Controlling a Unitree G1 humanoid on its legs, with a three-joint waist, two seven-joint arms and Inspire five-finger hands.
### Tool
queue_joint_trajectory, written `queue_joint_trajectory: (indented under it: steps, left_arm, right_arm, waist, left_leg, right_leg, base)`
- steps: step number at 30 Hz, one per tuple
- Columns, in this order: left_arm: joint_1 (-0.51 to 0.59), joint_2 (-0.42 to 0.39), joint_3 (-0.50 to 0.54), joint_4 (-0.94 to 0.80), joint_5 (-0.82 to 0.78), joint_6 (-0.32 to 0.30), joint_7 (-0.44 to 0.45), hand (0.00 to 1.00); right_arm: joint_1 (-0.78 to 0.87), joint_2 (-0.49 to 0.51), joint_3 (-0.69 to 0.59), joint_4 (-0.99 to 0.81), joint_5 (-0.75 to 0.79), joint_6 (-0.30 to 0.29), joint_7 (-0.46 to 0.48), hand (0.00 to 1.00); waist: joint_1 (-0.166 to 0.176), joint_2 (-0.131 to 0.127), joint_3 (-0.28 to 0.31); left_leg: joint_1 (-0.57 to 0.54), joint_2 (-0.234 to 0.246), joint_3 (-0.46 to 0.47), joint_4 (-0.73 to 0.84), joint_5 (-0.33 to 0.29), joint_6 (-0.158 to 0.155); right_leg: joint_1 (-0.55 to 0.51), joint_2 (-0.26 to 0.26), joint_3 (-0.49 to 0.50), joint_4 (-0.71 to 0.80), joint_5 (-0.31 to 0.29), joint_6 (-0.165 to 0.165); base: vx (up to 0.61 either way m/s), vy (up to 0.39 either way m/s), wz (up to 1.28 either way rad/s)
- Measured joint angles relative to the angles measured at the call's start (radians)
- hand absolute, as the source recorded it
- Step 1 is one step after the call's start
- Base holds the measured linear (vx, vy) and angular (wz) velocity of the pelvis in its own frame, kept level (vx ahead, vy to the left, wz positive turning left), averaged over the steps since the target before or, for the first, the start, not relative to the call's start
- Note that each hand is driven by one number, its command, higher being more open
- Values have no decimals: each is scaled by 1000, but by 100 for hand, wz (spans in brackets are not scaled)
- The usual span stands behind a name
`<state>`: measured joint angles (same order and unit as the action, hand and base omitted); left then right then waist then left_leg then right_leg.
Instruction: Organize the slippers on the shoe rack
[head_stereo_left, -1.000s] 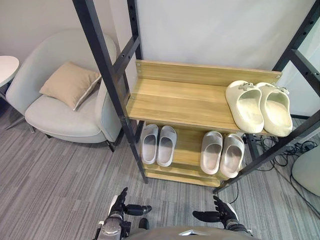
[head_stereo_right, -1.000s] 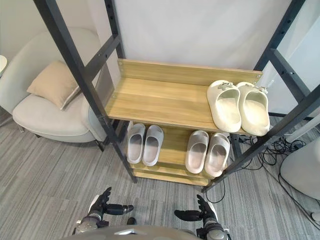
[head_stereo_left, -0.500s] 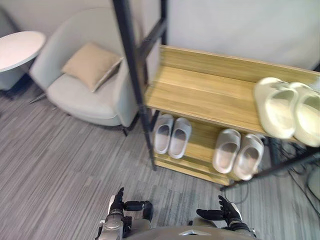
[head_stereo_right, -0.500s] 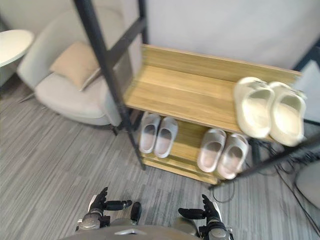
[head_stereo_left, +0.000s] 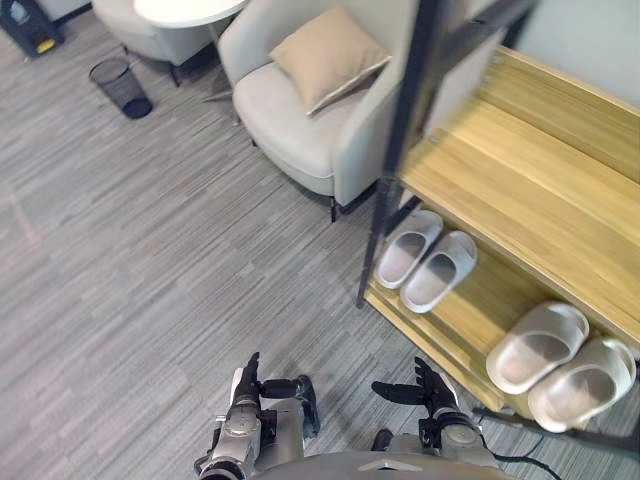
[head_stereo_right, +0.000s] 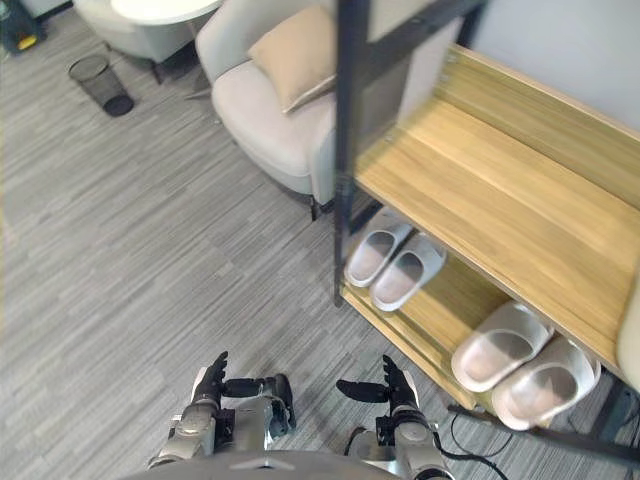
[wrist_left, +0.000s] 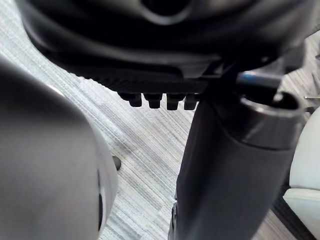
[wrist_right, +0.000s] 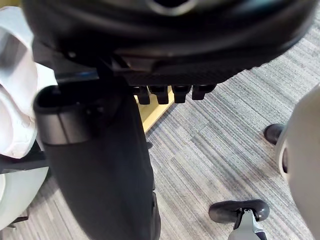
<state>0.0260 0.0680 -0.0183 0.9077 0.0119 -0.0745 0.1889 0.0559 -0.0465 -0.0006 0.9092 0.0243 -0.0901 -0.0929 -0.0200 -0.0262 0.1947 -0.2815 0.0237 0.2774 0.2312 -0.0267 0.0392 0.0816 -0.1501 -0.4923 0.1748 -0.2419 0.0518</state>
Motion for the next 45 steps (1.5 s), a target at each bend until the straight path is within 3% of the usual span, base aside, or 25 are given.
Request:
queue_joint_trajectory:
  steps: [6, 8, 9, 10, 12, 14, 17, 19, 20, 21, 24, 25, 26, 28, 31, 32, 33, 34, 37, 38, 40, 41, 42, 44, 45]
  left_arm:
    - [1, 17, -3, 20, 1, 0, -1, 100]
    - [7, 15, 2, 22, 1, 0, -5, 100]
    - [11, 21, 0, 27, 2, -1, -8, 100]
    - [9, 23, -6, 36, 2, -1, -8, 100]
    - [13, 25, -4, 56, 3, 4, -5, 100]
    - [10, 25, -2, 60, 2, 8, 0, 100]
    - [12, 21, 4, 70, 1, 10, 0, 100]
    - [12, 21, 3, 78, 2, 11, -5, 100]
    - [15, 15, 4, 78, 6, 11, -7, 100]
    - [19, 8, 5, 83, 13, 11, -8, 100]
    - [24, -19, 51, 75, 22, 9, -16, 100]
    - [25, -20, 67, 72, 21, 8, -15, 100]
    - [28, -22, 84, 66, 21, 5, -12, 100]
    - [25, -20, 106, 51, 21, -4, -9, 100]
    - [20, -12, 107, 32, 18, -6, -9, 100]
    - [12, -6, 106, 28, 19, -10, -5, 100]
    - [14, -14, 101, 29, 19, -12, 2, 100]
    - [9, -15, 103, 32, 19, -11, -3, 100]
    - [-6, -5, 104, 37, 19, -10, -2, 100]
    - [-3, -7, 105, 42, 19, -8, -3, 100]
    - [6, -8, 102, 56, 19, -3, -2, 100]
    - [14, 0, 101, 67, 19, 4, 0, 100]
    - [16, 3, 101, 73, 19, 7, 0, 100]
    - [22, 2, 88, 80, 19, 11, 2, 100]
    - [22, 2, 84, 80, 19, 11, 3, 100]
  right_arm:
    - [-30, 36, 4, 24, 15, 0, 6, 100]
    - [-42, 39, 24, 41, 15, 4, 13, 100]
    - [-41, 39, 25, 26, 14, 11, 25, 100]
    - [-41, 39, 25, 20, 14, 11, 25, 100]
    - [-35, 36, 34, 3, 15, 8, 27, 100]
    - [-34, 27, 53, -8, 15, 0, 29, 100]
    - [-38, 19, 65, -25, 16, -8, 40, 100]
    - [-37, 21, 66, -28, 15, -7, 44, 100]
    - [-31, 18, 64, -30, 16, -4, 46, 100]
    - [-29, 18, 62, -28, 15, -2, 46, 100]
    - [-39, 18, 64, -23, 15, 3, 46, 100]
    - [-39, 19, 66, -23, 15, 4, 46, 100]
    - [-40, 22, 72, -23, 15, 4, 46, 100]
    - [-52, 28, 81, -22, 15, 4, 45, 100]
    - [-78, 26, 81, -21, 15, 4, 41, 100]
    - [-77, 24, 81, -21, 15, 4, 38, 100]
    - [-64, 10, 83, -20, 15, 5, 38, 100]
    - [-62, 10, 85, -7, 14, 6, 36, 100]
    - [-64, 19, 90, 17, -2, 10, 36, 100]
    - [-61, 21, 88, 33, -10, 15, 39, 100]
    - [-39, 25, 86, 51, -24, 22, 41, 100]
    - [-39, 27, 80, 43, -25, 29, 52, 100]
    - [-43, 26, 80, 43, -25, 28, 52, 100]
    - [-45, 14, 82, 18, -25, 15, 52, 100]
    - [-46, 13, 82, 15, -25, 12, 52, 100]
  waist:
    - [12, -19, 0]
    - [14, -5, -1]
    - [11, -11, 3]
    - [9, -11, 6]
    - [-3, -6, 12]
    - [-8, -4, 13]
    - [-19, 3, 15]
    - [-26, -2, 11]
    - [-36, -8, -6]
    - [-37, 4, -11]
    - [-16, 35, -20]
    - [-15, 35, -20]
    - [-7, 33, -18]
    - [16, 31, -16]
    - [22, 18, -1]
    - [23, 15, 3]
    - [24, 35, -6]
    - [29, 20, -10]
    - [29, -9, -22]
    - [29, -9, -21]
    - [26, -13, -20]
    - [14, -15, -18]
    - [8, -11, -15]
    - [1, 10, -4]
    - [0, 12, -3]
  left_leg:
    - [52, -82, -65, -46, -14, 36]
    - [60, -83, -88, -16, -62, 48]
    - [107, -99, -124, -40, -70, 57]
    - [129, -105, -144, -51, -71, 58]
    - [202, -119, -234, -85, -79, 70]
    - [244, -129, -304, -100, -91, 88]
    - [290, -137, -406, -105, -118, 80]
    - [325, -151, -479, -97, -146, 54]
    - [347, -156, -532, -72, -177, 22]
    - [349, -150, -543, -48, -193, -4]
    - [275, -132, -439, 218, -205, -221]
    - [253, -126, -403, 292, -195, -251]
    - [217, -91, -312, 403, -215, -230]
    - [109, 38, -82, 535, -308, -107]
    - [-8, 74, -21, 412, -313, -81]
    - [-32, 76, -9, 328, -270, -80]
    - [-55, 90, -2, 170, -73, -53]
    - [-54, 74, 8, 195, -62, 11]
    - [-48, -10, -15, 177, -115, 45]
    - [-15, -37, -42, 168, -141, 54]
    - [89, -77, -81, 98, -158, 63]
    - [185, -106, -127, 37, -162, 69]
    - [227, -110, -147, 16, -163, 71]
    - [361, -99, -217, -65, -163, 71]
    - [375, -96, -226, -73, -163, 71]
  right_leg:
    - [55, -41, -15, 24, 36, 63]
    - [-9, -87, 8, 241, 38, 69]
    - [-110, -150, 72, 515, 103, 20]
    - [-151, -152, 123, 601, 98, 12]
    - [-232, -72, 228, 675, -17, 9]
    - [-293, -11, 234, 581, -60, -2]
    - [-364, 83, 290, 357, -38, 10]
    - [-379, 117, 350, 222, 34, -22]
    - [-359, 119, 356, 169, 148, -53]
    - [-332, 123, 333, 143, 159, -71]
    - [-188, 136, 306, 37, 156, -92]
    - [-153, 140, 312, 9, 156, -93]
    - [-90, 147, 315, -34, 152, -99]
    - [25, 151, 326, -100, 137, -122]
    - [79, 105, 318, -105, 120, -108]
    - [105, 89, 304, -104, 103, -80]
    - [134, 96, 285, -101, 71, -31]
    - [152, 70, 279, -97, 47, -10]
    - [145, 12, 260, -49, 76, 11]
    - [121, -9, 258, 74, 77, 15]
    - [23, -64, 280, 404, 139, 96]
    - [-95, -75, 335, 711, 118, 82]
    - [-138, -65, 345, 791, 89, 59]
    - [-258, -7, 347, 814, 9, -3]
    - [-276, 3, 347, 792, -2, -9]
  base:
    - [102, 116, 38]
    - [104, 197, 32]
    - [113, 137, 50]
    - [176, 132, 87]
    - [275, 103, 102]
    - [223, 35, 107]
    - [275, -14, 101]
    - [350, -87, 135]
    - [572, -173, 147]
    - [525, -147, 128]
    - [532, -115, 58]
    - [404, -50, 17]
    - [583, -58, 2]
    - [523, 17, -12]
    - [373, 109, -6]
    - [496, 199, 13]
    - [429, 183, 24]
    - [630, 285, 33]
    - [459, 214, 56]
    - [625, 294, 70]
    - [625, 261, 78]
    - [408, 97, 77]
    - [493, 73, 87]
    - [495, 14, 84]
    - [598, -98, 83]
